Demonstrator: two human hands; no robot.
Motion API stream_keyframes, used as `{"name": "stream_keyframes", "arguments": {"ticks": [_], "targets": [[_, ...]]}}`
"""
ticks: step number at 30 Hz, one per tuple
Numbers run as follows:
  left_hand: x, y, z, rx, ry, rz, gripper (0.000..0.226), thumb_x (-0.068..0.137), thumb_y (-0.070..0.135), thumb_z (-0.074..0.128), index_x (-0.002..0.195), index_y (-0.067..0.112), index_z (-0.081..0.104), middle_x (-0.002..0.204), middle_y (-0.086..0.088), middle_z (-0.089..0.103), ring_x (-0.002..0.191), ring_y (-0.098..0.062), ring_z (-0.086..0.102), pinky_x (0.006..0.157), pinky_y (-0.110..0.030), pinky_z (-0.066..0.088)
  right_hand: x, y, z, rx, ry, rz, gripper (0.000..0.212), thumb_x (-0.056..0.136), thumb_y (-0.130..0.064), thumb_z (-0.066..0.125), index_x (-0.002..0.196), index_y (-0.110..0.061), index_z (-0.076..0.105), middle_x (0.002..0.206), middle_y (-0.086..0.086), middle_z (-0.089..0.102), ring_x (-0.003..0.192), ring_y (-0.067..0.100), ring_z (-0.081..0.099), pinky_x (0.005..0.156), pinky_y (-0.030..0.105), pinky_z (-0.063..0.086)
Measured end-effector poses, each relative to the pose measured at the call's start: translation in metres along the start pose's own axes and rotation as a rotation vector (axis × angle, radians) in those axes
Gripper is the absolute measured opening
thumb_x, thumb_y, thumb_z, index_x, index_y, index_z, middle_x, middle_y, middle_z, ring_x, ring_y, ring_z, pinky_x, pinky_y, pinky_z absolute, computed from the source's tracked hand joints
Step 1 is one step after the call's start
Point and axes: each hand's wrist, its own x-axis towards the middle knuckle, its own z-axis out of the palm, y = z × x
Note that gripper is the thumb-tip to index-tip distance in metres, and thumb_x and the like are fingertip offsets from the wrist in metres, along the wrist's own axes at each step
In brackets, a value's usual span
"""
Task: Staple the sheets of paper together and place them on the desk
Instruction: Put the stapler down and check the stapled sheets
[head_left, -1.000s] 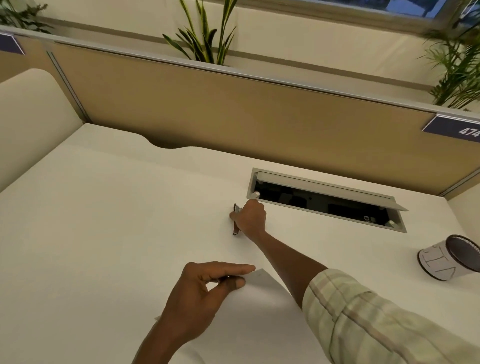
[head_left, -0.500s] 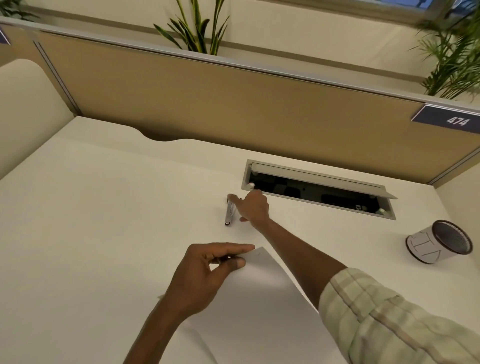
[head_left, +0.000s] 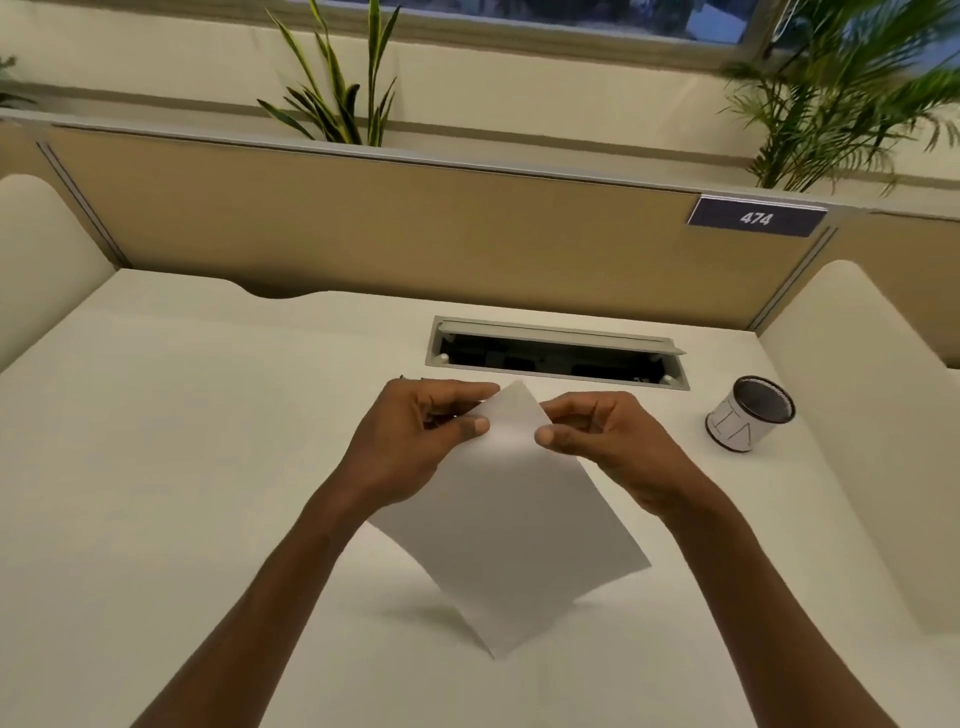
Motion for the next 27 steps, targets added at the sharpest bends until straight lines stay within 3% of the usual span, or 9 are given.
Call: {"name": "stream_keyframes", "arguments": {"ticks": [4, 9, 14, 18, 21, 27], "targets": [[-0.002, 0.040, 0.010, -0.070, 0.014, -0.004, 0.025, 0.084, 0.019, 0.071, 0.108, 0.027, 0.072, 0.095, 0.010, 0.076, 0.080, -0.007, 0.072, 0.065, -0.018, 0.051, -0.022, -0.004, -0.009, 0.030, 0.197, -0.122, 0.015, 0.085, -0.025, 0.072, 0.095, -0.014, 0.075, 0.091, 0.004, 0.077, 0.082, 0.024, 0.074, 0.076, 0.036, 0.060], [-0.012, 0.082, 0.014, -0.035, -0.005, -0.001, 0.016, 0.082, 0.024, 0.073, 0.097, 0.029, 0.074, 0.081, 0.011, 0.076, 0.073, -0.007, 0.073, 0.060, -0.017, 0.051, -0.043, -0.019, -0.031, 0.187, 0.386, -0.214, 0.013, 0.085, -0.015, 0.073, 0.094, -0.006, 0.075, 0.086, 0.007, 0.077, 0.072, 0.017, 0.071, 0.063, 0.025, 0.055], [-0.022, 0.088, -0.005, -0.004, 0.131, -0.046, 0.035, 0.070, 0.035, 0.082, 0.103, 0.029, 0.070, 0.078, 0.000, 0.077, 0.077, -0.016, 0.073, 0.077, -0.032, 0.050, -0.053, -0.035, -0.054, 0.302, 0.482, -0.244, 0.013, 0.084, -0.014, 0.073, 0.096, -0.007, 0.075, 0.090, 0.007, 0.077, 0.077, 0.020, 0.072, 0.074, 0.035, 0.060], [-0.027, 0.087, -0.007, -0.304, 0.205, -0.017, 0.039, 0.072, 0.019, 0.080, 0.109, 0.016, 0.068, 0.091, -0.006, 0.077, 0.087, -0.021, 0.073, 0.082, -0.032, 0.057, -0.053, -0.042, -0.063, 0.402, 0.498, -0.264, 0.009, 0.085, -0.014, 0.072, 0.094, -0.012, 0.075, 0.092, 0.006, 0.077, 0.079, 0.022, 0.072, 0.074, 0.035, 0.061], [-0.029, 0.082, 0.006, -0.553, 0.235, -0.031, 0.036, 0.080, 0.024, 0.070, 0.112, 0.009, 0.066, 0.106, -0.007, 0.074, 0.100, -0.025, 0.069, 0.083, -0.034, 0.057, -0.048, -0.043, -0.065, 0.450, 0.510, -0.240, 0.017, 0.085, -0.018, 0.073, 0.099, -0.009, 0.074, 0.098, 0.009, 0.076, 0.083, 0.026, 0.072, 0.075, 0.039, 0.060], [-0.033, 0.075, 0.028, -0.618, 0.385, -0.104, 0.027, 0.094, 0.031, 0.056, 0.101, 0.010, 0.070, 0.103, -0.008, 0.074, 0.098, -0.027, 0.069, 0.086, -0.039, 0.051, -0.041, -0.041, -0.064, 0.530, 0.519, -0.237, 0.013, 0.087, -0.018, 0.071, 0.095, -0.009, 0.075, 0.092, 0.007, 0.077, 0.080, 0.020, 0.072, 0.072, 0.032, 0.058]]}}
